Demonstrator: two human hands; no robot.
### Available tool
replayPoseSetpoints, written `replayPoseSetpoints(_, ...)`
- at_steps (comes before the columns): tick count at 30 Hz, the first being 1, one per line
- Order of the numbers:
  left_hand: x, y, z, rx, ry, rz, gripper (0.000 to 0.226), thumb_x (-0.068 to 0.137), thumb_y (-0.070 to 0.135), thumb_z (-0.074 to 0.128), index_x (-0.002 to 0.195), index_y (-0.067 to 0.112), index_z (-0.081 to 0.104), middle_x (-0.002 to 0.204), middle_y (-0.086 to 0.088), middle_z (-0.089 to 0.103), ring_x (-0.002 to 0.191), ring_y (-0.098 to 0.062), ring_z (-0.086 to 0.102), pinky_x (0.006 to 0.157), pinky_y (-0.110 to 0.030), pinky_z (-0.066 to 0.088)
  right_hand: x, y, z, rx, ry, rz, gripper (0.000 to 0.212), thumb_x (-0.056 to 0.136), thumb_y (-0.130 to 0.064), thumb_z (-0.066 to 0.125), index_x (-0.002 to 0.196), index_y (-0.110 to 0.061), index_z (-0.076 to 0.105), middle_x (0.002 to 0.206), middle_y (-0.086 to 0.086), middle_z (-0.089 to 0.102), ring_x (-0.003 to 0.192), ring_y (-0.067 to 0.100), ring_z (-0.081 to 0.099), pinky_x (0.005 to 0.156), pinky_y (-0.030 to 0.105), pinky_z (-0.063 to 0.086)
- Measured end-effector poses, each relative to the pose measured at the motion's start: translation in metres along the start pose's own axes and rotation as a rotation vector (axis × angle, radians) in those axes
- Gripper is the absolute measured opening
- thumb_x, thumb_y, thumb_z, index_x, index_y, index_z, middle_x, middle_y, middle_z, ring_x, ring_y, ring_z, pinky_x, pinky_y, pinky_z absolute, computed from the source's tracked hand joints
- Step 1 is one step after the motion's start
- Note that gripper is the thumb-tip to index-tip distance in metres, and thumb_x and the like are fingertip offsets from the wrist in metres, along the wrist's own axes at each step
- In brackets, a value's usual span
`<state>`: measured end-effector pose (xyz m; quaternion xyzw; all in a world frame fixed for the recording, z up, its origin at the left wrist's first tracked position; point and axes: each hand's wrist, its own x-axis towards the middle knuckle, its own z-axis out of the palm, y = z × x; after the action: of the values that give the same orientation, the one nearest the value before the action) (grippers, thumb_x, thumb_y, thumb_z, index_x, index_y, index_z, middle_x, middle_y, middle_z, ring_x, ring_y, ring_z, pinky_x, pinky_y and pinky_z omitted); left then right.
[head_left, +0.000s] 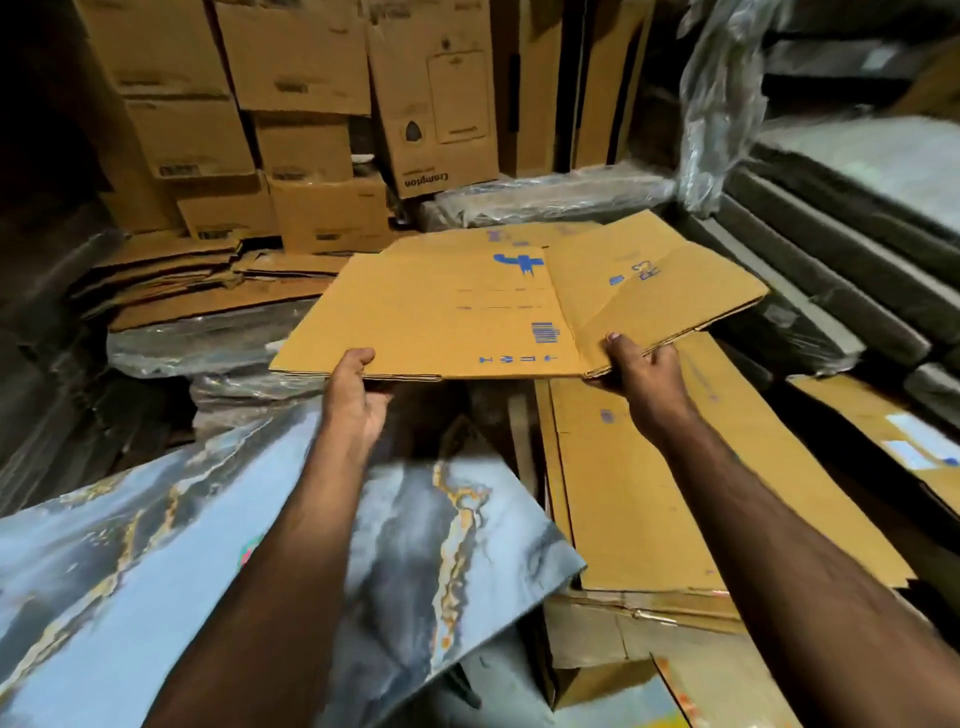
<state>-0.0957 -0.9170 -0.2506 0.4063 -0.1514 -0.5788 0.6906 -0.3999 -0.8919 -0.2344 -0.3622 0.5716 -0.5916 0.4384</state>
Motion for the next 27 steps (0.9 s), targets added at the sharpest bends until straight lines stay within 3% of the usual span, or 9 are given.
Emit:
replayPoseSetpoints(2, 0.007, -0.024, 0.031, -0.017, -0.060, -0.061, 0.020, 0.094, 0.003, 0.043, 0.091, 0.015, 0.059, 0.070, 0.000, 0.071, 0.065, -0.015, 0.067, 0.055, -0.026, 0.057, 0.022, 0.002, -0.028, 0.039, 0.069, -0.002, 0.027, 0.096, -0.027, 0.063, 0.098, -0.013, 0.040, 0.121, 0.021, 0.054, 0.100, 0.026, 0.067, 0.065, 0.031, 0.060)
replayPoseSetpoints(5, 0.015, -0.061, 0.072, -0.021, -0.118, -0.156, 0.020, 0.095, 0.000, 0.043, 0.088, 0.011, 0.058, 0.073, -0.005, 0.071, 0.070, -0.019, 0.066, 0.056, -0.029, 0.058, 0.048, 0.007, -0.065, 0.015, 0.239, -0.024, 0.030, 0.099, -0.027, 0.058, 0.108, -0.008, 0.038, 0.104, 0.006, 0.051, 0.086, 0.010, 0.058, 0.053, 0.013, 0.051)
replayPoseSetpoints(8, 0.021, -0.105, 0.104, -0.036, -0.116, -0.264, 0.019, 0.095, -0.003, 0.043, 0.086, 0.008, 0.056, 0.068, -0.008, 0.071, 0.077, -0.024, 0.063, 0.059, -0.036, 0.059, 0.081, 0.027, -0.099, 0.035, 0.369, 0.020, 0.035, 0.099, -0.034, 0.057, 0.111, -0.007, 0.039, 0.113, 0.009, 0.051, 0.096, 0.016, 0.057, 0.063, 0.025, 0.055)
replayPoseSetpoints(11, 0.029, -0.155, 0.129, -0.050, -0.079, -0.362, 0.019, 0.095, -0.005, 0.043, 0.086, 0.008, 0.055, 0.091, -0.014, 0.068, 0.088, -0.029, 0.061, 0.090, -0.048, 0.055, 0.110, 0.038, -0.129, 0.155, 0.445, 0.132, 0.050, 0.098, -0.039, 0.057, 0.127, -0.002, 0.044, 0.122, 0.013, 0.056, 0.103, 0.024, 0.062, 0.070, 0.036, 0.059)
replayPoseSetpoints(14, 0.029, -0.203, 0.155, -0.046, -0.014, -0.452, 0.016, 0.095, -0.005, 0.043, 0.089, 0.007, 0.054, 0.120, -0.016, 0.059, 0.112, -0.029, 0.057, 0.107, -0.047, 0.040, 0.137, 0.056, -0.148, 0.280, 0.377, 0.272, 0.046, 0.098, -0.038, 0.058, 0.127, -0.003, 0.049, 0.121, 0.016, 0.062, 0.093, 0.025, 0.066, 0.072, 0.039, 0.059)
replayPoseSetpoints(20, 0.014, -0.273, 0.170, 0.043, 0.111, -0.589, 0.016, 0.100, 0.001, 0.041, 0.086, 0.003, 0.049, 0.138, -0.020, 0.051, 0.132, -0.033, 0.047, 0.113, -0.043, 0.036, 0.152, 0.097, -0.145, 0.326, 0.259, 0.505, 0.015, 0.094, -0.005, 0.062, 0.106, -0.004, 0.053, 0.102, 0.017, 0.061, 0.079, 0.022, 0.061, 0.045, 0.029, 0.054)
replayPoseSetpoints(23, 0.009, -0.288, 0.160, 0.101, 0.146, -0.626, 0.014, 0.102, 0.009, 0.043, 0.090, 0.007, 0.049, 0.138, -0.016, 0.050, 0.131, -0.030, 0.048, 0.100, -0.036, 0.047, 0.158, 0.113, -0.155, 0.340, 0.352, 0.592, 0.019, 0.088, 0.006, 0.062, 0.089, -0.006, 0.047, 0.089, 0.015, 0.056, 0.073, 0.024, 0.057, 0.039, 0.028, 0.052)
replayPoseSetpoints(25, 0.009, -0.297, 0.149, 0.148, 0.158, -0.617, 0.013, 0.103, 0.019, 0.046, 0.100, 0.008, 0.052, 0.134, -0.017, 0.052, 0.109, -0.030, 0.060, 0.066, -0.020, 0.058, 0.164, 0.119, -0.166, 0.297, 0.404, 0.593, 0.019, 0.087, 0.004, 0.064, 0.085, -0.006, 0.048, 0.091, 0.015, 0.056, 0.074, 0.025, 0.056, 0.043, 0.030, 0.051)
replayPoseSetpoints(27, 0.006, -0.307, 0.140, 0.212, 0.173, -0.616, 0.021, 0.104, 0.024, 0.048, 0.115, 0.008, 0.054, 0.129, -0.021, 0.056, 0.083, -0.026, 0.069, 0.038, -0.013, 0.046, 0.169, 0.126, -0.181, 0.236, 0.480, 0.564, 0.013, 0.089, 0.000, 0.064, 0.091, -0.004, 0.052, 0.091, 0.014, 0.058, 0.069, 0.025, 0.056, 0.047, 0.032, 0.048)
